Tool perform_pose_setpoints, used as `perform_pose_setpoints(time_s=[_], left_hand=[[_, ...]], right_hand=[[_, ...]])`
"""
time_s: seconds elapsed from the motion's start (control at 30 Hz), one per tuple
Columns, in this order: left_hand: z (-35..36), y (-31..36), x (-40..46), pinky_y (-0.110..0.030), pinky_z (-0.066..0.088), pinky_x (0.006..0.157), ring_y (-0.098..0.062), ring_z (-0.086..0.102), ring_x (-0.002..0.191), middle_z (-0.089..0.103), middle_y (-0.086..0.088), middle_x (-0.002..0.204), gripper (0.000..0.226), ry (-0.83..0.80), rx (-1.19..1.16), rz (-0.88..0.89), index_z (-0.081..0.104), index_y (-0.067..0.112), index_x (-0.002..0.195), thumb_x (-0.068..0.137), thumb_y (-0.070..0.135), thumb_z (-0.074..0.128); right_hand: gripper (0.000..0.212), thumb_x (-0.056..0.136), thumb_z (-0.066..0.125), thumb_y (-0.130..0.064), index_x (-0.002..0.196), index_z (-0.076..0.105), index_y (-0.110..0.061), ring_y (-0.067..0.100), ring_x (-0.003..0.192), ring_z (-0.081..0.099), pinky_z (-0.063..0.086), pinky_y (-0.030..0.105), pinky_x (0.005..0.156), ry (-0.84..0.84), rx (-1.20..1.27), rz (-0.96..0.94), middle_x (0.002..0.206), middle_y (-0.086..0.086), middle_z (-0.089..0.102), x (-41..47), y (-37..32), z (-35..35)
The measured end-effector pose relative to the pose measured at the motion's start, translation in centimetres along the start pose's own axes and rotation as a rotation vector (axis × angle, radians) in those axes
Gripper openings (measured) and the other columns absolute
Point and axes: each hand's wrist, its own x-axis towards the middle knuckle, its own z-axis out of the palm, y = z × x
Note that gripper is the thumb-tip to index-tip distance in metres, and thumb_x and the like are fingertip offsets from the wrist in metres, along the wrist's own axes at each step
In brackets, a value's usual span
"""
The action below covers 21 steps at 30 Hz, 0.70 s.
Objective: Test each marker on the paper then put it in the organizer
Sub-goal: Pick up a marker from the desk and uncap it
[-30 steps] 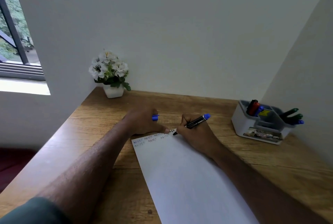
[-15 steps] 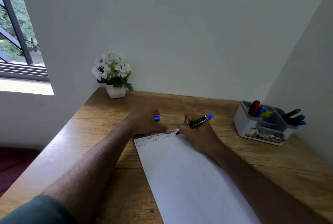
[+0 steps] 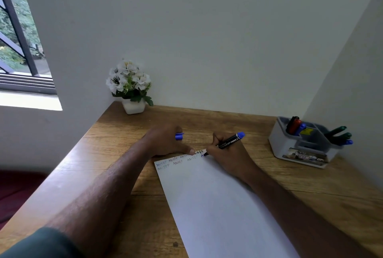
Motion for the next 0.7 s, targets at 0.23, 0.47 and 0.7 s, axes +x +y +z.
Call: perform_pose_setpoints(time_s=[0.23,0.47,0.7], left_hand=[[0.29,-0.24,0.16,-0.027,0.031,0.059,-0.008,0.046,0.068,0.049,0.011,0.071,0.054,-0.002,-0.031,-0.001,0.038,0.032,0.068,0.065,0.070,0.078],[0.35,-0.47,0.20,-0.028,0.033,0.061,-0.008,0.046,0.067,0.050,0.011,0.070,0.053,-0.007,-0.040,0.002,0.041,0.032,0.069,0.064,0.071,0.078],[0.29,-0.46,0.23,-0.031,0.039,0.064,-0.014,0.055,0.072,0.059,0.005,0.075,0.051,-0.012,-0.046,0.005,0.051,0.028,0.074,0.064,0.071,0.077]], right_hand=[[0.026,0.073,0.064,-0.001,0.057,0.045,-0.003,0.003,0.051,0.033,0.028,0.017,0.051,0.020,-0.016,-0.023,0.052,-0.011,0.037,0.34,0.49,0.15],[0.024,0.067,0.060,-0.011,0.058,0.040,-0.001,0.005,0.052,0.031,0.027,0.019,0.050,0.015,0.014,-0.034,0.055,-0.002,0.035,0.19,0.14,0.22],[0.039,0.075,0.066,0.002,0.052,0.041,-0.019,0.004,0.051,0.033,0.028,0.018,0.051,0.059,-0.010,0.015,0.050,-0.012,0.037,0.38,0.46,0.10]])
